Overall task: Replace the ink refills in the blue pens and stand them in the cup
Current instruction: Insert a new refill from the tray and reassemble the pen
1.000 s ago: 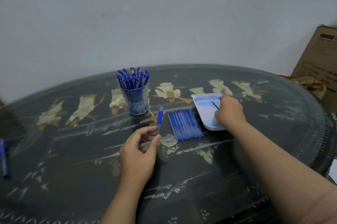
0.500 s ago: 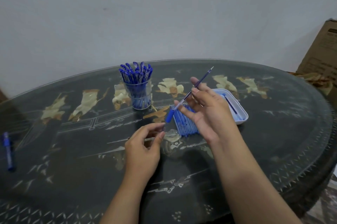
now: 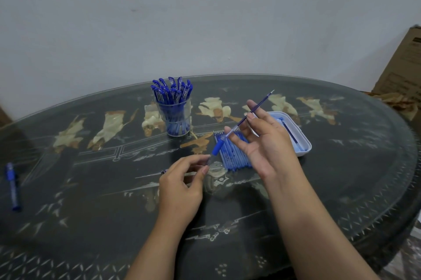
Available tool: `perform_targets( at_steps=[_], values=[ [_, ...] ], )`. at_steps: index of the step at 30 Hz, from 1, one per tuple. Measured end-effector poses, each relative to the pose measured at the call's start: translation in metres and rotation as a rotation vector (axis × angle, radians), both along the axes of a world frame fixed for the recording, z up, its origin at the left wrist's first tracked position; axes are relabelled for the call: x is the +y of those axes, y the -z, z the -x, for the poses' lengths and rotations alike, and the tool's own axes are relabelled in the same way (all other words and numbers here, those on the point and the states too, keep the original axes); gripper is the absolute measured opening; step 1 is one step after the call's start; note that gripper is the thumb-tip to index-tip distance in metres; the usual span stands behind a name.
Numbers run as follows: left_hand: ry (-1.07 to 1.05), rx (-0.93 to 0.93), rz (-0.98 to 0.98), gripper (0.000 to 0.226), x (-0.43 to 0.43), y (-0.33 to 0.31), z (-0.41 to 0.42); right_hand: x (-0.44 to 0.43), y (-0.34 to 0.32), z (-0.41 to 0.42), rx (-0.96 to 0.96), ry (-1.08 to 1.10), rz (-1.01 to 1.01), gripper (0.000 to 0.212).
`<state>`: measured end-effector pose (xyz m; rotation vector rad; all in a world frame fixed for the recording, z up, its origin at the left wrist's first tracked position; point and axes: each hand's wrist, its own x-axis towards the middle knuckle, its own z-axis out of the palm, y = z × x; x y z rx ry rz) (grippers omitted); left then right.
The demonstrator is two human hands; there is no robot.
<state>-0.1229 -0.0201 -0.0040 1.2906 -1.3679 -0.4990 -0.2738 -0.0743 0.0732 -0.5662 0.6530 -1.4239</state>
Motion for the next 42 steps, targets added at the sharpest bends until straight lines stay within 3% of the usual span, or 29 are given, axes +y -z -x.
perform_targets(
  at_steps=[31,42],
  values=[
    [0.037,-0.097,0.026,0.033,0.0045,-0.005,0.0024,-0.0052,0.0058,0.002,0.196,0.077,-0.015,0.025],
    [-0.012,-0.051,0.003,0.03,0.0016,-0.0014,0.0002,0.0017,0.0068,-0.0058,0.694,0.168,0.32,0.025]
  ],
)
